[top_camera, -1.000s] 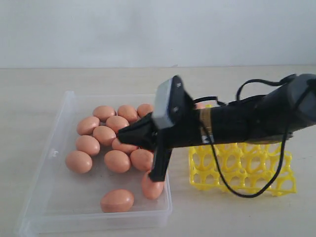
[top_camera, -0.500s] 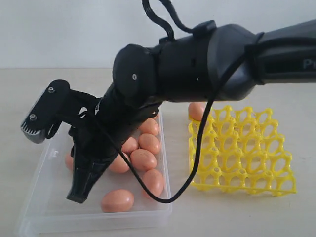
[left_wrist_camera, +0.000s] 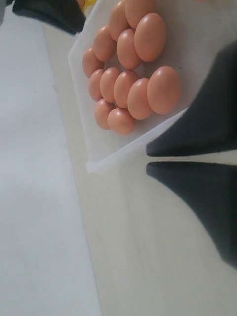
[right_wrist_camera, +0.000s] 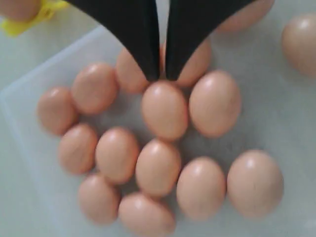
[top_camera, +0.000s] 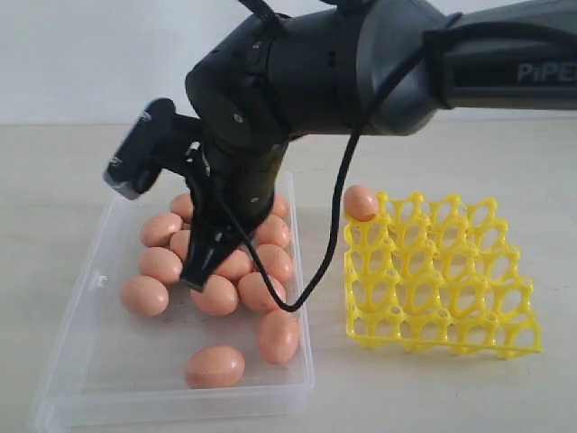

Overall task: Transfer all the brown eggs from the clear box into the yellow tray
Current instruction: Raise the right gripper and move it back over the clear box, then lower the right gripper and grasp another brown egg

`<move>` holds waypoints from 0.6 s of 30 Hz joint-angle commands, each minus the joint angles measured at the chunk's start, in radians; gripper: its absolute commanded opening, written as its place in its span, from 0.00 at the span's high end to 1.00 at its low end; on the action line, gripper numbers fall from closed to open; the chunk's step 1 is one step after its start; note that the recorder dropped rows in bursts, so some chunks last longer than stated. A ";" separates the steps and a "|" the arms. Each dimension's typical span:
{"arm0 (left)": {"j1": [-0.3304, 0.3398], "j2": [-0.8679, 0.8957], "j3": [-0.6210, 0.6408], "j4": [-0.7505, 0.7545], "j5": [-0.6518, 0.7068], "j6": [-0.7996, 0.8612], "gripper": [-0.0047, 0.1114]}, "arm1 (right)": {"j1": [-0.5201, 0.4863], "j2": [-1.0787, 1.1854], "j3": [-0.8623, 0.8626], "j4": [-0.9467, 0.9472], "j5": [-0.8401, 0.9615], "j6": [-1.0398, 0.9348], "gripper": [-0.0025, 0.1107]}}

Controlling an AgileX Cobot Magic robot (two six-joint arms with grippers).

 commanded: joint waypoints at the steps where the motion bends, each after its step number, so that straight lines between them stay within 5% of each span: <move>1: -0.006 -0.003 0.004 0.002 -0.002 0.000 0.93 | -0.055 0.066 -0.054 0.286 0.320 -0.137 0.71; 3: -0.006 -0.003 0.004 0.002 -0.002 0.000 0.93 | -0.059 0.087 -0.054 0.371 0.293 -0.205 0.37; 4: -0.006 -0.003 0.004 0.002 -0.002 0.000 0.93 | -0.059 0.091 -0.054 0.377 0.273 -0.208 0.33; 10: -0.006 -0.003 0.004 0.002 -0.004 0.000 0.93 | -0.055 0.123 -0.087 0.385 0.175 -0.258 0.49; 18: -0.006 -0.003 0.004 0.002 -0.004 0.000 0.93 | -0.057 0.238 -0.224 0.380 0.208 -0.274 0.49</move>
